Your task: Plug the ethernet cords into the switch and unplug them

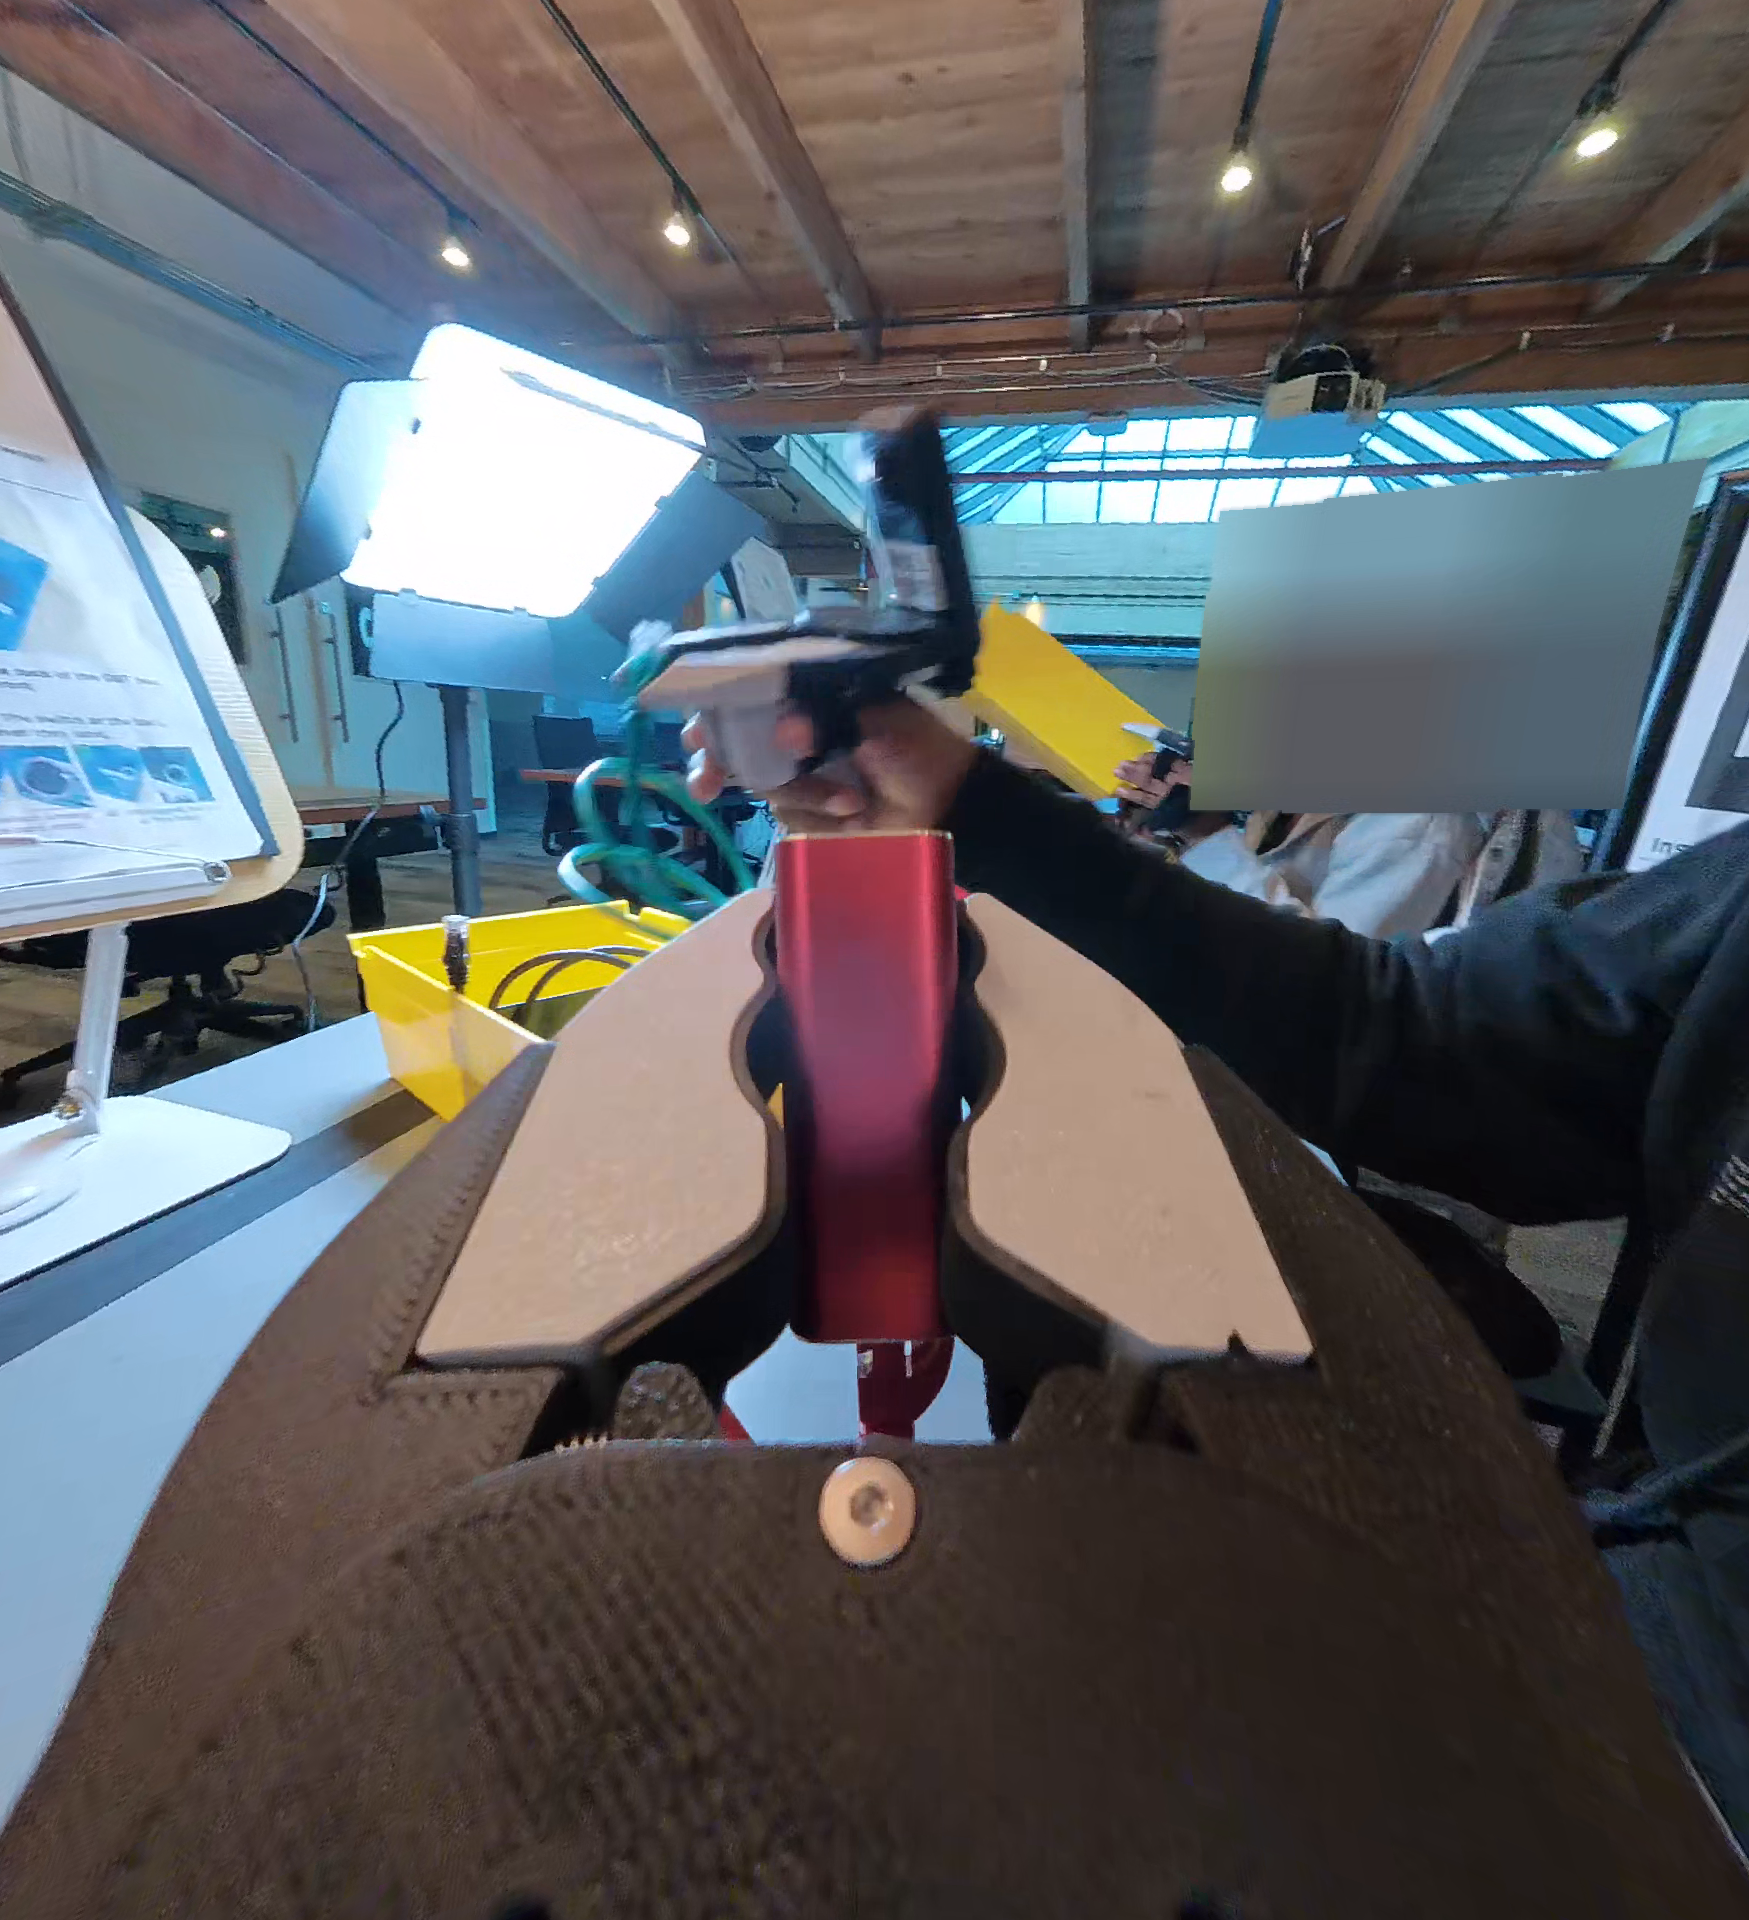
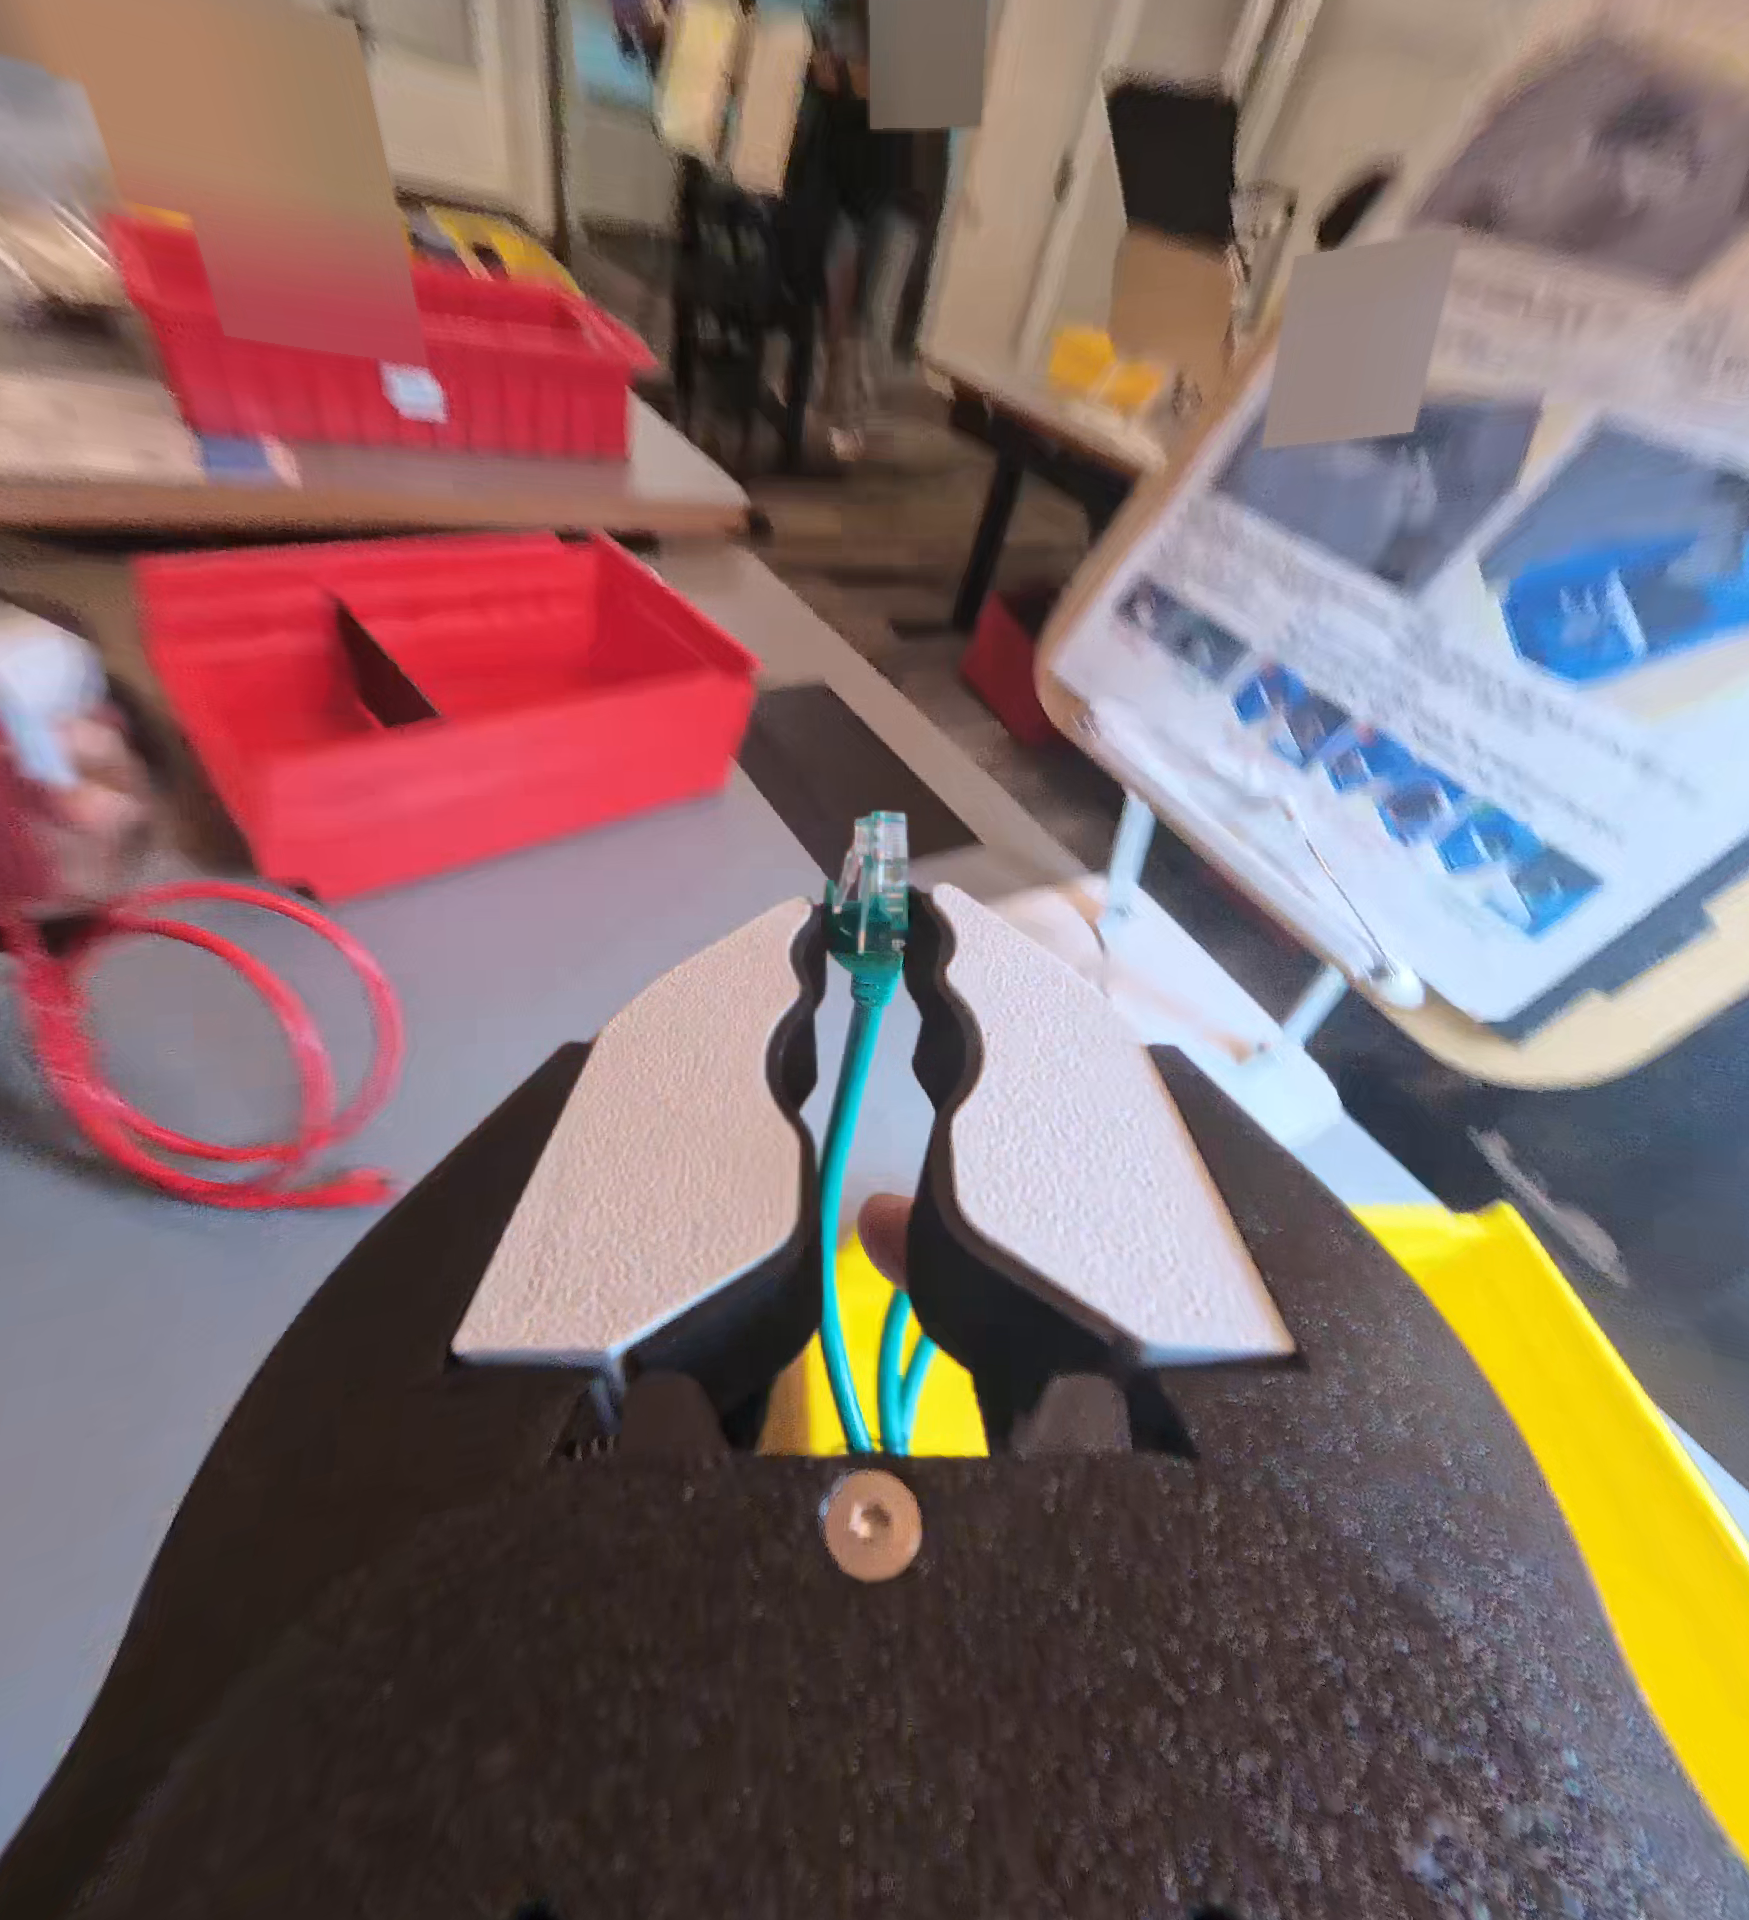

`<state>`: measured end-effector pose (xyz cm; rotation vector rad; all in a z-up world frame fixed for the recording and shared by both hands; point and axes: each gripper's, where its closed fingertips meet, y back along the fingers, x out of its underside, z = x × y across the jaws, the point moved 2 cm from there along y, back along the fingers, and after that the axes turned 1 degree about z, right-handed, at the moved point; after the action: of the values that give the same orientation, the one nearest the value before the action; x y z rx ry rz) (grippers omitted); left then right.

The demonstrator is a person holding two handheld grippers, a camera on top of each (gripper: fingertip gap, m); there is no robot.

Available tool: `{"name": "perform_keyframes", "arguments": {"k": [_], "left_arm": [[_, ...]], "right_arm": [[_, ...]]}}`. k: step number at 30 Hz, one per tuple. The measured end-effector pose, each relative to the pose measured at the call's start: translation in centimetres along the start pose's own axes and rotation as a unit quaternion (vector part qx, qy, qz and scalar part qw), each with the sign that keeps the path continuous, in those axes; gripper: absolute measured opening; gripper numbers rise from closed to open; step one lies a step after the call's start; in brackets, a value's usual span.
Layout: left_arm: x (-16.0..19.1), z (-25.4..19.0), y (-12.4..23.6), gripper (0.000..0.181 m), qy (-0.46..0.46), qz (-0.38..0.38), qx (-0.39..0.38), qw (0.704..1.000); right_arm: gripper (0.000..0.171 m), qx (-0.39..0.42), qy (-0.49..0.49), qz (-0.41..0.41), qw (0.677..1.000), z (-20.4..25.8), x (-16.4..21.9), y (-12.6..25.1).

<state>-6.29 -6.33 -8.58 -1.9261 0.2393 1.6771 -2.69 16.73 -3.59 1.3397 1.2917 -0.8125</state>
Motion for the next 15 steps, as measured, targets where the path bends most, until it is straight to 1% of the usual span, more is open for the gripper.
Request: {"name": "perform_keyframes", "arguments": {"k": [2, 4, 5, 6, 7, 8, 9, 11, 12, 13, 14, 15], "left_arm": [[0.0, -0.4, -0.2, 0.029, -0.002, -0.002, 0.009, 1.0], [0.1, -0.4, -0.3, 0.029, 0.0, -0.001, 0.007, 1.0], [0.0, -0.4, -0.3, 0.029, 0.004, -0.003, 0.006, 1.0], [0.0, -0.3, -0.2, 0.029, 0.009, -0.005, 0.006, 1.0], [0.0, -0.2, -0.2, 0.029, 0.014, -0.008, 0.006, 1.0], [0.0, -0.1, -0.1, 0.029, 0.018, -0.009, 0.004, 1.0], [0.0, 0.0, -0.1, 0.028, 0.021, -0.01, 0.002, 1.0], [0.0, 0.2, -0.1, 0.029, 0.03, -0.014, -0.001, 0.999], [-0.1, 0.3, -0.2, 0.029, 0.035, -0.016, -0.001, 0.999], [-0.1, 0.4, -0.2, 0.029, 0.04, -0.018, -0.003, 0.999], [-0.2, 0.5, -0.3, 0.029, 0.045, -0.021, -0.004, 0.999], [-0.3, 0.4, -0.3, 0.029, 0.051, -0.025, -0.004, 0.998]], "right_arm": [[0.014, 0.036, 0.0, 0.077, 0.996, -3.0, 4.6, -1.4], [0.014, 0.076, -0.018, 0.198, 0.977, -5.5, 10.8, -2.3], [0.018, 0.097, -0.018, 0.236, 0.967, -6.3, 13.2, -2.3], [0.023, 0.121, -0.015, 0.257, 0.959, -7.0, 14.8, -2.2], [0.032, 0.149, -0.012, 0.265, 0.952, -7.5, 15.6, -1.8], [0.041, 0.176, -0.01, 0.259, 0.95, -7.9, 15.5, -1.4], [0.045, 0.195, -0.008, 0.241, 0.951, -7.9, 14.6, -0.9], [0.048, 0.212, 0.002, 0.184, 0.96, -6.6, 11.5, 0.0], [0.047, 0.204, 0.012, 0.154, 0.967, -5.2, 9.8, 0.1], [0.046, 0.174, 0.018, 0.125, 0.977, -2.9, 8.2, -0.1], [0.044, 0.119, 0.021, 0.098, 0.988, 0.2, 7.0, -0.6], [0.043, 0.047, 0.018, 0.078, 0.996, 4.0, 6.3, -1.4]]}}
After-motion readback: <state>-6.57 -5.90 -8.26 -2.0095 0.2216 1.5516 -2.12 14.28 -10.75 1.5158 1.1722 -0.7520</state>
